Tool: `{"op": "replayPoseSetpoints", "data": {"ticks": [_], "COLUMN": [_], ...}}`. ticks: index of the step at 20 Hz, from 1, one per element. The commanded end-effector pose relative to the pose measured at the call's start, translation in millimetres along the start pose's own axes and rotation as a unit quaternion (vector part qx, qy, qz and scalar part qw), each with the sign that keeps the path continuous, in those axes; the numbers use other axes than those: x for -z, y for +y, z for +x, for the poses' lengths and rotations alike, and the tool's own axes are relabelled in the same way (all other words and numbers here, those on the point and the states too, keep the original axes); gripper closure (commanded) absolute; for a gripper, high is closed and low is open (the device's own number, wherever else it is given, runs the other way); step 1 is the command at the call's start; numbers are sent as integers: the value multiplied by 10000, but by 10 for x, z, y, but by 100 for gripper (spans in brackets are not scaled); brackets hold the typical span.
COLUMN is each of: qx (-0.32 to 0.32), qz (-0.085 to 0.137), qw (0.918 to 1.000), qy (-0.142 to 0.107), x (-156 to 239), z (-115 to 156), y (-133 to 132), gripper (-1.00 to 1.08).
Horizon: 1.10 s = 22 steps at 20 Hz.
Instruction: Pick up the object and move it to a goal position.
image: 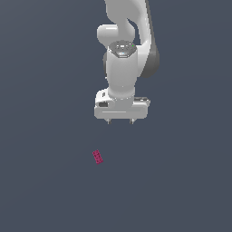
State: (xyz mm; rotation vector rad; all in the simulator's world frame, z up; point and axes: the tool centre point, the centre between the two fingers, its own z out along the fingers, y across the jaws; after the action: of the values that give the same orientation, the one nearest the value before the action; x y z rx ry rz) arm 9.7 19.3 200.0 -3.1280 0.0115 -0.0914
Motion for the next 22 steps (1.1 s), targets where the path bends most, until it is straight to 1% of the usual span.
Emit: {"op": "replayPoseSetpoints", "data": {"ticks": [1,6,12,17,22], "qx": [0,99,382,758,1253], "qz": [-1,-10,-31,-48,-55], "qw": [10000,9999,9993,9971,9920], "qy": [-3,-12,-46,-92,-155], "x": [-5,-46,-179,-367,-637], "z": [0,43,163,311,482], "y": [6,40,147,299,514], "gripper": [-92,-92,-92,-92,-92]}}
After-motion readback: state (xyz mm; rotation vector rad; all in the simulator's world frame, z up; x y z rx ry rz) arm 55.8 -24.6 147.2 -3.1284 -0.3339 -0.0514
